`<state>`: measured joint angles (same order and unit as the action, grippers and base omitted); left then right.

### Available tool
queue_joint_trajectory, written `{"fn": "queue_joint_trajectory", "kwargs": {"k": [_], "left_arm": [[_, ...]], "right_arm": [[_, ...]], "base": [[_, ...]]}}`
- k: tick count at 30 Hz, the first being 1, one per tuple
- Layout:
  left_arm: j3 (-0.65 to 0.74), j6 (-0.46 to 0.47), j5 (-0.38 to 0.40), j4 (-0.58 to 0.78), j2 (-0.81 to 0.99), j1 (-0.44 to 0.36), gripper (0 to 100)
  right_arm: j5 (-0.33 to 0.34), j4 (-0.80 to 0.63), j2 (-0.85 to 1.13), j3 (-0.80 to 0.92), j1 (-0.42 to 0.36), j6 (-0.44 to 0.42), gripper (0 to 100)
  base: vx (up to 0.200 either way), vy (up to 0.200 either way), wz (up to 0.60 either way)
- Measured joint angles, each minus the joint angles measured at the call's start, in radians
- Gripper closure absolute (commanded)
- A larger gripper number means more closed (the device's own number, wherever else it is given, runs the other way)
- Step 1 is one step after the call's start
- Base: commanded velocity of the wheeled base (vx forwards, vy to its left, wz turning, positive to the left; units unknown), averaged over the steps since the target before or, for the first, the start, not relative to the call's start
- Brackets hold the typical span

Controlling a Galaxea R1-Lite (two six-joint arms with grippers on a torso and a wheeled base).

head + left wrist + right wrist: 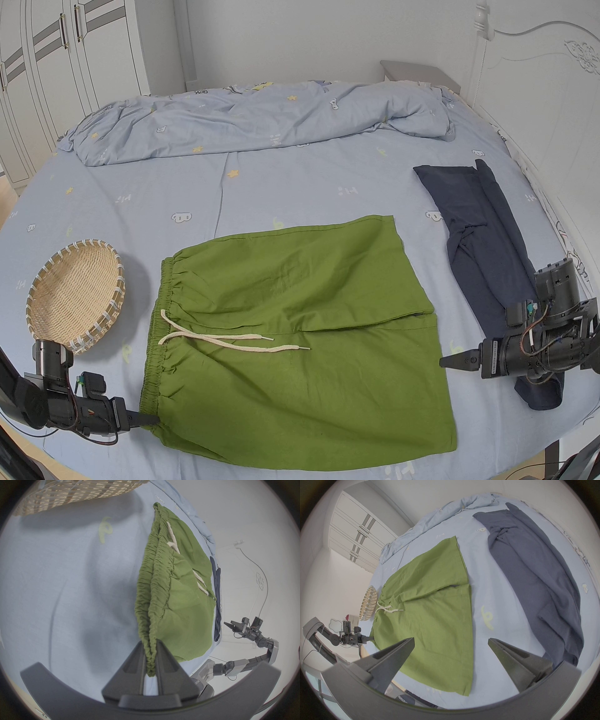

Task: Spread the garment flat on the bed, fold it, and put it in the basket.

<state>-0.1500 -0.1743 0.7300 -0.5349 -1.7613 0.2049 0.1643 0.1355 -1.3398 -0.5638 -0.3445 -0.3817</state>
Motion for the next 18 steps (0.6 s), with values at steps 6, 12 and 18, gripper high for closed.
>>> {"fn": "queue_joint_trajectory", "kwargs": {"k": [6, 12, 18], "left_arm": [[0.002, 0.005, -0.003, 0.000, -0.001, 0.036, 100], [0.002, 0.011, -0.004, -0.001, -0.010, 0.063, 100], [0.002, 0.013, -0.005, -0.001, -0.015, 0.074, 100]], "right_arm": [[0.179, -0.003, 0.007, 0.093, 0.025, 0.002, 0], [0.387, -0.001, -0.012, 0.197, 0.053, 0.012, 0], [0.425, 0.034, -0.092, 0.268, 0.066, 0.099, 0]], "base": [[0.000, 0.000, 0.00], [0.000, 0.000, 0.00], [0.000, 0.000, 0.00]]}}
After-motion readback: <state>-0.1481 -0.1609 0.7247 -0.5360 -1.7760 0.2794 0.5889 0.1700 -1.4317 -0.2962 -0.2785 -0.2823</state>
